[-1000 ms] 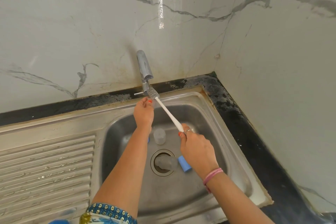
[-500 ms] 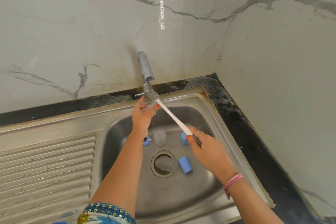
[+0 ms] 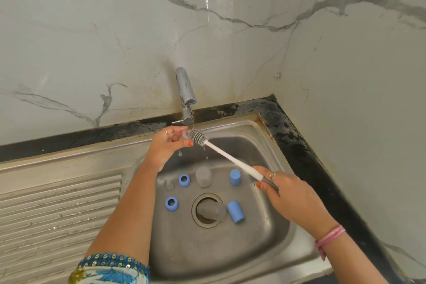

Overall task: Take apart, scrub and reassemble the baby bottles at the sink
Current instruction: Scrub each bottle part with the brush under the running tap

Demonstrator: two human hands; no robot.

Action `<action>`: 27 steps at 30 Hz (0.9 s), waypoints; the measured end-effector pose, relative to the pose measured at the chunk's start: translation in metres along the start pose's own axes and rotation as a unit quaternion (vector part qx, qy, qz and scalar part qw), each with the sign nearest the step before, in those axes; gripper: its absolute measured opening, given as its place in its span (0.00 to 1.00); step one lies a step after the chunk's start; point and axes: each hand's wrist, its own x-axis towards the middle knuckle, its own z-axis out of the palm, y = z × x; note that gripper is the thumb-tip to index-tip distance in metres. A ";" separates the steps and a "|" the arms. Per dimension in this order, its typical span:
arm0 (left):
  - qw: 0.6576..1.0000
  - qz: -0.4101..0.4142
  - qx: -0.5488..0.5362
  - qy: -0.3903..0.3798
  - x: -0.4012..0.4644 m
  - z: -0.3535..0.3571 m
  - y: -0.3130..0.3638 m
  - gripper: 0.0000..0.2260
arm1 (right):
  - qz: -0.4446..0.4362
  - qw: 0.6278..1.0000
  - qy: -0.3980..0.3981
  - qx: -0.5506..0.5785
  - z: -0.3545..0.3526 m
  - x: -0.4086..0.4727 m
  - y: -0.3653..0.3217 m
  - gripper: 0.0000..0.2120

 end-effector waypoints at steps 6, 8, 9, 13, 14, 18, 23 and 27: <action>0.984 -0.105 -0.103 -0.098 0.009 -0.005 -0.001 0.14 | -0.036 0.986 0.008 -0.162 -0.012 0.019 0.023 0.21; 0.981 -0.120 -0.115 -0.096 0.012 -0.003 -0.001 0.12 | -0.043 0.980 0.006 -0.196 -0.009 0.024 0.024 0.21; 0.980 -0.128 -0.122 -0.091 0.013 -0.002 0.000 0.12 | -0.046 0.978 0.012 -0.203 -0.006 0.024 0.024 0.21; 0.975 -0.155 -0.140 -0.071 0.019 0.000 0.000 0.15 | -0.037 0.991 0.010 -0.127 0.010 0.023 0.020 0.20; 0.973 -0.160 -0.155 -0.064 0.021 0.001 0.001 0.15 | -0.010 1.000 -0.017 -0.016 0.016 0.022 0.015 0.19; 0.968 -0.185 -0.153 -0.079 0.028 0.006 0.014 0.11 | 0.201 0.810 -0.176 0.523 0.040 0.010 -0.010 0.12; 0.956 -0.258 -0.115 -0.072 0.032 0.018 0.024 0.05 | 0.140 0.966 -0.091 0.198 0.042 0.010 -0.021 0.18; 0.944 -0.249 -0.150 0.157 0.038 0.061 0.031 0.11 | 0.033 0.991 -0.013 -0.126 0.063 0.003 -0.045 0.19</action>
